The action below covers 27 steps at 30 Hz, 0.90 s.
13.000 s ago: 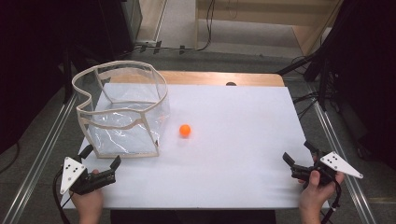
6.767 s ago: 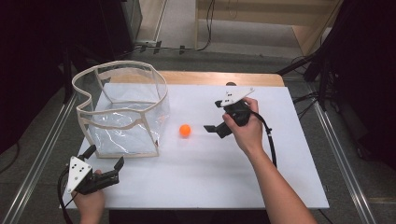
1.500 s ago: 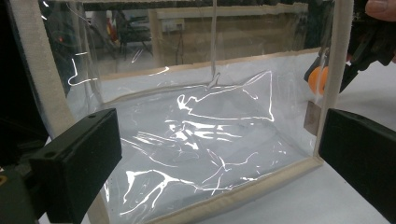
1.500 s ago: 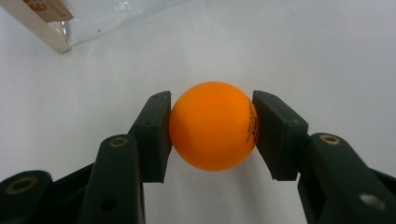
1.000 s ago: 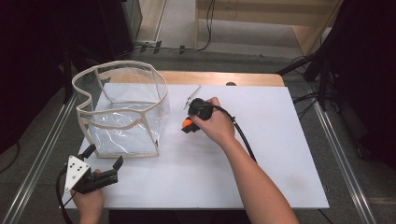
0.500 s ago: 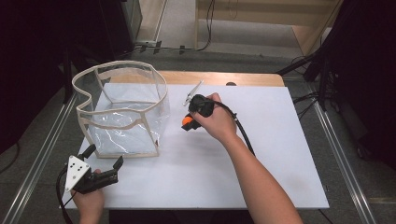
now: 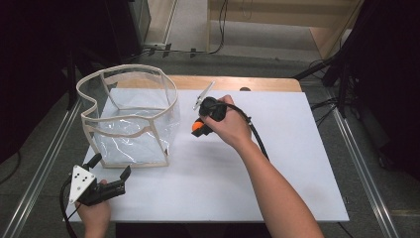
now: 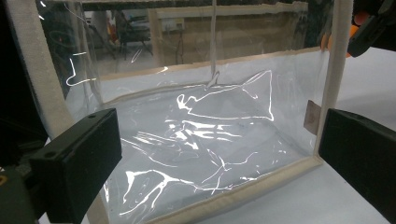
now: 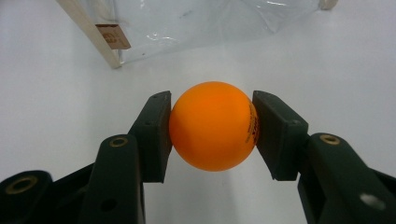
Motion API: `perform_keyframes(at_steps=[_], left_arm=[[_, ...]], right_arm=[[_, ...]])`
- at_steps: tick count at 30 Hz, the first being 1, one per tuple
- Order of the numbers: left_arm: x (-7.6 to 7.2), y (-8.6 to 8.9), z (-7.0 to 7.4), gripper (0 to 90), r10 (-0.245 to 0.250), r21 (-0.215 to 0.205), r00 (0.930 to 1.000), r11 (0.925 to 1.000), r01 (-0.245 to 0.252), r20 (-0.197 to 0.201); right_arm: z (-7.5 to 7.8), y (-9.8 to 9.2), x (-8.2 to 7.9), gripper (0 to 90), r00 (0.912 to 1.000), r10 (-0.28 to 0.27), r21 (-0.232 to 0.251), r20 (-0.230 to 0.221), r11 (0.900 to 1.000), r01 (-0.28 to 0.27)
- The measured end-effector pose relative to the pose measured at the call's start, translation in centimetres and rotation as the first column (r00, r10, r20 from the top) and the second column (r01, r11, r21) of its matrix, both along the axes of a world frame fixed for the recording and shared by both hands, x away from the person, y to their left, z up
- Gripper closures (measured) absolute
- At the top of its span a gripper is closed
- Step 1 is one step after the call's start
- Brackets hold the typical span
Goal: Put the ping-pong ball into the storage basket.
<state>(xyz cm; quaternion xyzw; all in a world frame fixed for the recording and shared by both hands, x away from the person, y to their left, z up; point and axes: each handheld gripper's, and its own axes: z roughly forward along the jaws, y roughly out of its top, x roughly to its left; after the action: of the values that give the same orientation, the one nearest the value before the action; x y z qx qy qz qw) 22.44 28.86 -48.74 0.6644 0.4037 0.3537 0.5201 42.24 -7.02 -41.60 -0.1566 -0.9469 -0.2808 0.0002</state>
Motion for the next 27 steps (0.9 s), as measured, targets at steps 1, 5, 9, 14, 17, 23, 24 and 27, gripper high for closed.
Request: perform_keyframes(at_steps=[1,5,9,14,17,23,24,27], left_arm=[[0.0,0.0,0.0,0.1,0.0,0.0,1.0,1.0,0.0,0.0],[0.0,0.0,0.0,0.1,0.001,0.0,1.0,1.0,-0.001,0.001],[0.0,0.0,0.0,0.1,0.001,0.0,1.0,1.0,-0.001,0.001],[0.0,0.0,0.0,0.1,0.001,0.001,1.0,1.0,-0.001,0.001],[0.0,0.0,0.0,0.1,0.0,0.0,1.0,1.0,0.0,0.001],[0.0,0.0,0.0,0.1,0.0,0.0,1.0,1.0,0.0,0.0],[0.0,0.0,0.0,0.1,0.0,-0.001,1.0,1.0,0.0,0.0],[0.0,0.0,0.0,0.1,0.0,-0.001,1.0,1.0,0.0,0.0]], right_arm=[[0.1,0.0,0.0,47.6,1.0,0.0,-0.003,-0.002,1.0,0.0],[0.5,0.1,0.0,47.6,0.9999,0.016,-0.008,0.007,1.0,-0.016],[0.9,0.2,-0.1,47.6,0.9999,0.01,-0.014,0.0,1.0,-0.01],[1.2,0.2,0.0,47.6,0.9998,0.02,-0.015,0.006,1.0,-0.02],[1.4,0.3,0.0,47.6,0.9998,0.021,-0.014,0.002,1.0,-0.021],[2.0,0.5,0.0,47.6,0.9996,0.028,-0.018,-0.001,0.999,-0.028],[2.1,0.5,0.0,47.6,0.9996,0.028,-0.015,0.003,0.999,-0.028],[2.4,0.6,0.1,47.6,0.9993,0.038,-0.011,0.006,0.999,-0.038]])
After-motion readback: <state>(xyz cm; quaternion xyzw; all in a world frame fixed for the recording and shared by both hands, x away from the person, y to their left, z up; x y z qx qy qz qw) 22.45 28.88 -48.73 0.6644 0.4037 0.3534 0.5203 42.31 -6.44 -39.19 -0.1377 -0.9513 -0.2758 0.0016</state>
